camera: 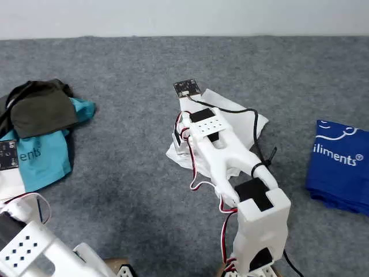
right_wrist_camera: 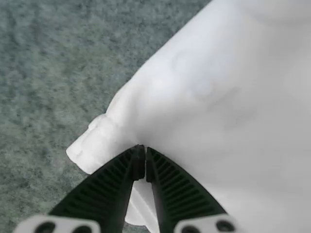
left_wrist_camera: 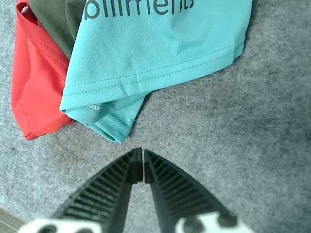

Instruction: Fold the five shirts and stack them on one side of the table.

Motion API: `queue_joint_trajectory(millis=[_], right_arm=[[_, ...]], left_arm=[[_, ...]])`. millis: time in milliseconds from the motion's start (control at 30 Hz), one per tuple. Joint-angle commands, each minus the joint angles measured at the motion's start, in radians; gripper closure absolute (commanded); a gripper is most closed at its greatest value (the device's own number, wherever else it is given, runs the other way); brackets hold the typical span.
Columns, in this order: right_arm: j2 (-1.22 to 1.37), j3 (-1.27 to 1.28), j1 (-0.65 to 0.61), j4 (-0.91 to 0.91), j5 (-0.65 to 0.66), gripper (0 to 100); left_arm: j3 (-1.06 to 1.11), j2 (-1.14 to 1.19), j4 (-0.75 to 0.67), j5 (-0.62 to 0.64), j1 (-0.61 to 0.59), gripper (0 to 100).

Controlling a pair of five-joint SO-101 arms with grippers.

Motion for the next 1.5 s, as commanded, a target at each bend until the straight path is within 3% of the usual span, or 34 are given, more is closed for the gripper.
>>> queue_joint_trajectory(millis=[0,400,633,767,1067,1400,1467], right_arm=[[-0.104,-0.017,-0.007,0.028,-0.003,99.1],[-0.291,-0.017,0.136,0.186,-0.035,97.6],[-0.283,-0.017,0.216,0.179,-0.301,68.1],[-0.282,-0.014,0.222,0.145,-0.416,57.9],[-0.163,-0.015,0.225,0.031,-0.508,57.0],[0.07,-0.017,0.269,-0.094,-0.48,57.4],[0.097,-0.017,0.269,-0.094,-0.479,62.0]], left_arm=[[-0.007,-0.017,-0.017,0.002,0.0,98],[-0.01,-0.017,-0.02,0.002,0.0,98],[-0.004,-0.017,-0.021,0.002,0.0,98],[-0.004,-0.017,-0.044,-0.029,0.0,98],[-0.008,-0.017,-0.051,-0.063,0.0,98],[-0.015,-0.017,-0.046,-0.063,-0.002,98],[-0.015,-0.017,-0.044,-0.063,-0.002,98]])
